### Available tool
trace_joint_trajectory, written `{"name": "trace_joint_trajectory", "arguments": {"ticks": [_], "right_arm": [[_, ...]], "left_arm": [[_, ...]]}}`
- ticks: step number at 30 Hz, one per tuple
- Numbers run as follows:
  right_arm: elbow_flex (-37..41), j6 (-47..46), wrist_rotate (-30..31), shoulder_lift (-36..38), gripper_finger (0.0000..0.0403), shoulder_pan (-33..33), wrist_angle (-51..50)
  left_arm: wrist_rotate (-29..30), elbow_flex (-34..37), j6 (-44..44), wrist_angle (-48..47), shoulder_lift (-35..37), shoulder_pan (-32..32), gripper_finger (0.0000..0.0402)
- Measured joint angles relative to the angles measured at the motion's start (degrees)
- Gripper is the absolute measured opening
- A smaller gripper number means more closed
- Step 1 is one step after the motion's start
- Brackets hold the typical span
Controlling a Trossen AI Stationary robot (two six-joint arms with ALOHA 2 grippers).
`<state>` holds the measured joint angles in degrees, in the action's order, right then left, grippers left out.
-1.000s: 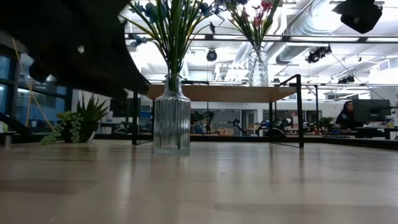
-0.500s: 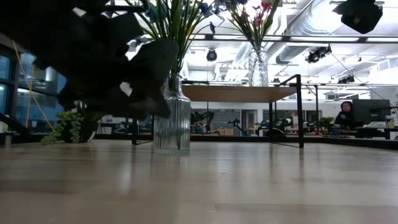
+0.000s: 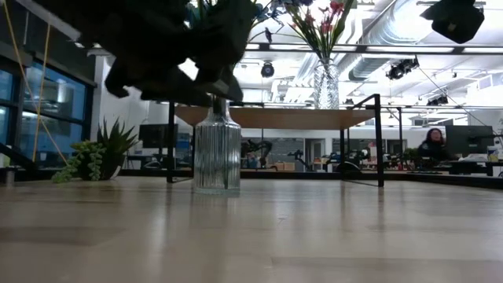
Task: Pick and place flowers into a vace then onto a shelf
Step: Put the transparent flower vase on the shelf
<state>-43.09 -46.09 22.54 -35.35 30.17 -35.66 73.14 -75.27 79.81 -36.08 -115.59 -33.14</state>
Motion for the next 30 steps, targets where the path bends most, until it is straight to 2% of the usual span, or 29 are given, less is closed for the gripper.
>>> {"name": "trace_joint_trajectory", "arguments": {"ticks": [7,14,19,23,30], "right_arm": [[0.0,0.0,-0.1,0.0,0.0266,0.0,0.0],[0.0,0.0,-0.9,0.0,0.0266,0.0,0.1],[0.0,0.0,-1.2,0.0,0.0266,0.0,0.2],[0.0,0.0,-1.3,0.0,0.0266,0.0,0.2],[0.0,0.0,-1.0,0.0,0.0266,0.0,0.2]], "left_arm": [[0.8,-1.6,-6.1,-0.2,0.0,2.0,0.0253],[0.2,-1.6,-5.6,-2.4,0.0,2.5,0.0255],[-0.8,-1.7,-1.4,-3.0,0.0,2.0,0.0255],[-0.8,-3.2,-2.3,-3.6,0.0,1.0,0.0255],[-1.8,-5.5,-2.8,-11.4,0.0,0.5,0.0255]]}}
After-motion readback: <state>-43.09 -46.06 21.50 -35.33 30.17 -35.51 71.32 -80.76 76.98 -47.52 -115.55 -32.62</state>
